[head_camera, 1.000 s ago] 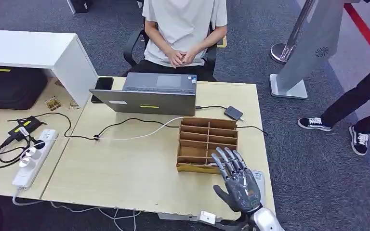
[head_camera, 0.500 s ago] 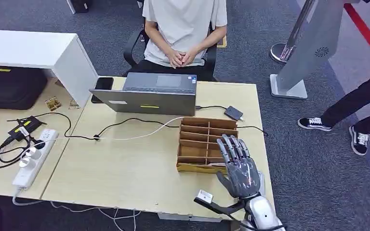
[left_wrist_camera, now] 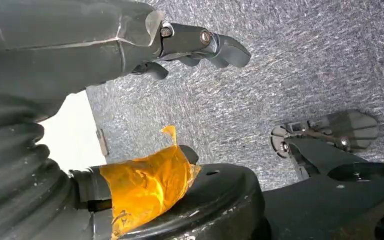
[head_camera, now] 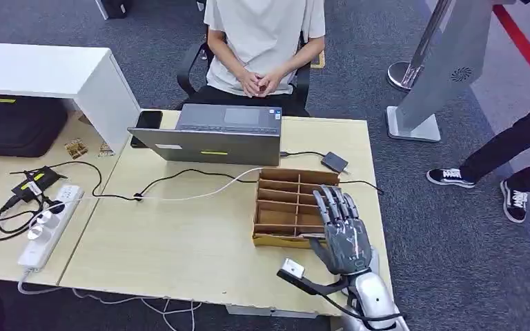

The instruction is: Pass the card to the sensor for recognition and then transmit it.

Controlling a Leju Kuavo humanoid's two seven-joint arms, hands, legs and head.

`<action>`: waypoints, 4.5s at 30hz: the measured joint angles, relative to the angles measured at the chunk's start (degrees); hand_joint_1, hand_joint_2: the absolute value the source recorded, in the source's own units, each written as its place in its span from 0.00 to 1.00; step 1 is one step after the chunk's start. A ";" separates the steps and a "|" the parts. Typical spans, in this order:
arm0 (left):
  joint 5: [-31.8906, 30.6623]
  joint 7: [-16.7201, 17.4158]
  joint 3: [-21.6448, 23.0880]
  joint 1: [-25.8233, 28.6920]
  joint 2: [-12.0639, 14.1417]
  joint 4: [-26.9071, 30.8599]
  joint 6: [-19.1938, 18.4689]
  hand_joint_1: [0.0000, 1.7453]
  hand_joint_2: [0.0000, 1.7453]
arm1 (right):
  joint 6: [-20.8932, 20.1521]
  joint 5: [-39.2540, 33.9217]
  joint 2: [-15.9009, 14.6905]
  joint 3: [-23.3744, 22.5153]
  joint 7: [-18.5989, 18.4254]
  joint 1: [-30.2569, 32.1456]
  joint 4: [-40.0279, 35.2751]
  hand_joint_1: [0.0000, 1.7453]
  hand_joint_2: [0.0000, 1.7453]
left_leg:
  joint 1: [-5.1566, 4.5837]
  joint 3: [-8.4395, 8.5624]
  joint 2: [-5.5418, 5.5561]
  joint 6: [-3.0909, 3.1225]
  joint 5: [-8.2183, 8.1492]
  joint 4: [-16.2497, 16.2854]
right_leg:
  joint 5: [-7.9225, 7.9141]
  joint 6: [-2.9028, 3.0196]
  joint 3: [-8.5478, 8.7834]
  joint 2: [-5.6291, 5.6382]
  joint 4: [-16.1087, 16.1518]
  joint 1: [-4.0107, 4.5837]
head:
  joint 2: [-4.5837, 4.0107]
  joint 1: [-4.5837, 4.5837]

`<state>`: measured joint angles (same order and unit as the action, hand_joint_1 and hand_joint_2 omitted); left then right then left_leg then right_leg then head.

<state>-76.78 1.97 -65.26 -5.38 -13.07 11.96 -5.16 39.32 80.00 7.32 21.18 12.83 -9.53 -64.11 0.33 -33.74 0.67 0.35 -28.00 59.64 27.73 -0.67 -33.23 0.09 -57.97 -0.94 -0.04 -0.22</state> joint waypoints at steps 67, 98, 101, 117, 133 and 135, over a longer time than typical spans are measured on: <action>-1.53 0.04 1.09 -0.04 0.13 0.00 -0.72 0.00 1.00 | -3.49 -24.96 -2.27 5.83 2.78 -8.85 5.88 1.00 1.00 | -0.01 0.03 -0.04 -0.01 0.10 0.01 | -0.10 0.02 -0.01 0.08 -0.02 0.00 | 0.00 0.00; -7.78 3.26 6.40 -2.52 -0.28 0.00 -3.08 0.00 1.00 | 0.07 -12.48 -1.64 12.94 -14.73 -40.42 22.06 1.00 1.00 | 0.00 0.02 -0.01 -0.08 0.31 0.02 | -0.29 0.08 -0.01 0.07 -0.09 0.00 | 0.00 0.00; -7.93 3.32 6.75 -2.82 -0.33 0.00 -3.30 0.00 1.00 | 0.26 -12.09 -0.85 12.79 -14.99 -41.74 25.20 1.00 1.00 | 0.00 0.03 -0.02 -0.08 0.31 0.02 | -0.29 0.09 -0.02 0.10 -0.09 0.00 | 0.00 0.00; -7.35 2.73 7.26 -2.90 -0.57 0.00 -3.48 0.00 1.00 | 0.28 -6.87 0.72 11.37 -15.27 -42.11 30.90 0.00 1.00 | 0.00 0.02 -0.01 -0.08 0.31 0.03 | -0.30 0.09 -0.05 0.07 -0.08 0.00 | 0.00 0.00; -4.48 1.60 7.02 -1.80 -0.09 0.00 -2.67 0.00 1.00 | 0.00 4.98 -13.98 8.20 -26.31 -44.46 37.89 0.00 1.00 | -0.04 -0.04 0.11 -0.05 0.29 0.12 | -0.33 0.03 -0.02 -0.07 0.00 -0.03 | 0.00 -0.02; -4.26 1.60 6.99 -1.62 0.02 0.00 -2.60 0.00 1.00 | -0.48 5.66 -16.59 7.39 -27.15 -44.53 38.92 0.00 1.00 | -0.04 -0.02 0.13 -0.05 0.29 0.15 | -0.33 0.03 -0.04 -0.07 0.01 -0.03 | 0.00 0.00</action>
<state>-81.05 3.56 -58.27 -7.00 -13.05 11.96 -7.76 38.84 85.65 -9.27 28.57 -14.32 -54.05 -25.18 0.29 -33.76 0.81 0.30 -27.71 59.78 27.39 -0.64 -33.26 0.02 -57.96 -0.97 -0.04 -0.22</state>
